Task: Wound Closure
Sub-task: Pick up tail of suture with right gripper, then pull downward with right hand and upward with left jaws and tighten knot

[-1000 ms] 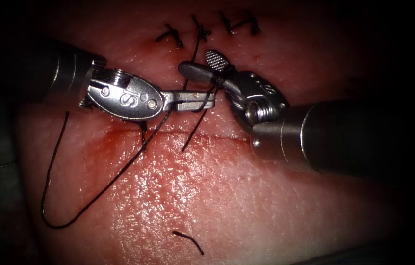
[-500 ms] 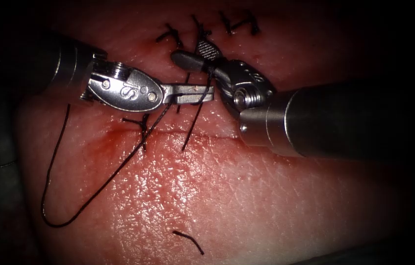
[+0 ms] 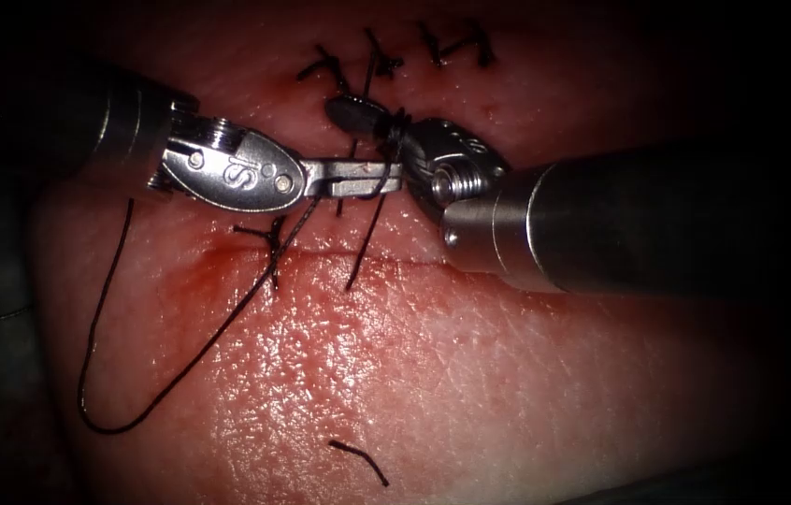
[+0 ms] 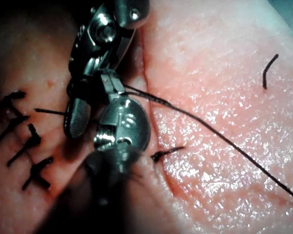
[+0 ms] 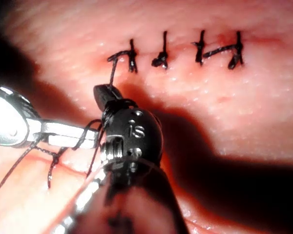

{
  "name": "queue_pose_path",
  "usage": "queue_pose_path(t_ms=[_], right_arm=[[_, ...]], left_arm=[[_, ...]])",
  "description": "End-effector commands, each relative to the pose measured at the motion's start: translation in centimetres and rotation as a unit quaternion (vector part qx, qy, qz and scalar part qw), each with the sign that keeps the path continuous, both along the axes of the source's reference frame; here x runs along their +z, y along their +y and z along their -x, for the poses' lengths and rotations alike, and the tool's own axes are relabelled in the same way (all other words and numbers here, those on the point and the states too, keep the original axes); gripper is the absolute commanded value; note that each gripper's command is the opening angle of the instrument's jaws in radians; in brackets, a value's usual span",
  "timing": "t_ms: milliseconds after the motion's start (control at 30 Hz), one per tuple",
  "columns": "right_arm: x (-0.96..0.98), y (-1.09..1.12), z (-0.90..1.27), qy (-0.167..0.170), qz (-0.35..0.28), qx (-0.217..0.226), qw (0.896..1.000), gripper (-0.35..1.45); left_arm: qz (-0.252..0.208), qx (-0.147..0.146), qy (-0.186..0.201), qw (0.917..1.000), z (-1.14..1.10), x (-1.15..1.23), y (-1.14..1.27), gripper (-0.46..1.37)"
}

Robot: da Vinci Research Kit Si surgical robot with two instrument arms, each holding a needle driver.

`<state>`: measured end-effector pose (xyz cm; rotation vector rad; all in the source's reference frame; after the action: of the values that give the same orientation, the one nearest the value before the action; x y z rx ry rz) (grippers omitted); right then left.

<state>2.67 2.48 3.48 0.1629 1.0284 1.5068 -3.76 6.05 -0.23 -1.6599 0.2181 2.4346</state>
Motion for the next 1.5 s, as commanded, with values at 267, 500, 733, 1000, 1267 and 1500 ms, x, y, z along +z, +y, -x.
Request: queue_pose_path(t_ms=[267,500,733,1000,1267,1500], right_arm=[[-0.07,-0.05,0.01,-0.001,0.012,-0.004,1.000,-0.35],[-0.21,-0.10,0.05,0.001,0.028,-0.014,1.000,-0.35],[-0.36,-0.16,0.06,0.004,0.038,-0.018,0.999,-0.35],[-0.47,-0.32,0.08,0.006,0.044,-0.024,0.999,-0.35],[-0.56,-0.49,0.08,0.007,0.049,-0.027,0.998,-0.35],[-0.58,-0.61,0.07,0.008,0.055,-0.029,0.998,-0.35]], left_arm=[[0.001,-0.002,0.006,1.0000,-0.13,0.04,-0.11,-0.35],[-0.009,-0.016,0.013,0.9997,-0.35,0.13,-0.16,-0.35],[-0.013,-0.031,0.024,0.9991,-0.56,0.25,-0.10,-0.35],[-0.021,-0.039,0.029,0.9986,-0.62,0.28,0.06,-0.35],[-0.015,-0.046,0.036,0.9982,-0.65,0.35,0.37,-0.35],[0.001,-0.046,0.046,0.9979,-0.63,0.53,0.63,-0.35]])
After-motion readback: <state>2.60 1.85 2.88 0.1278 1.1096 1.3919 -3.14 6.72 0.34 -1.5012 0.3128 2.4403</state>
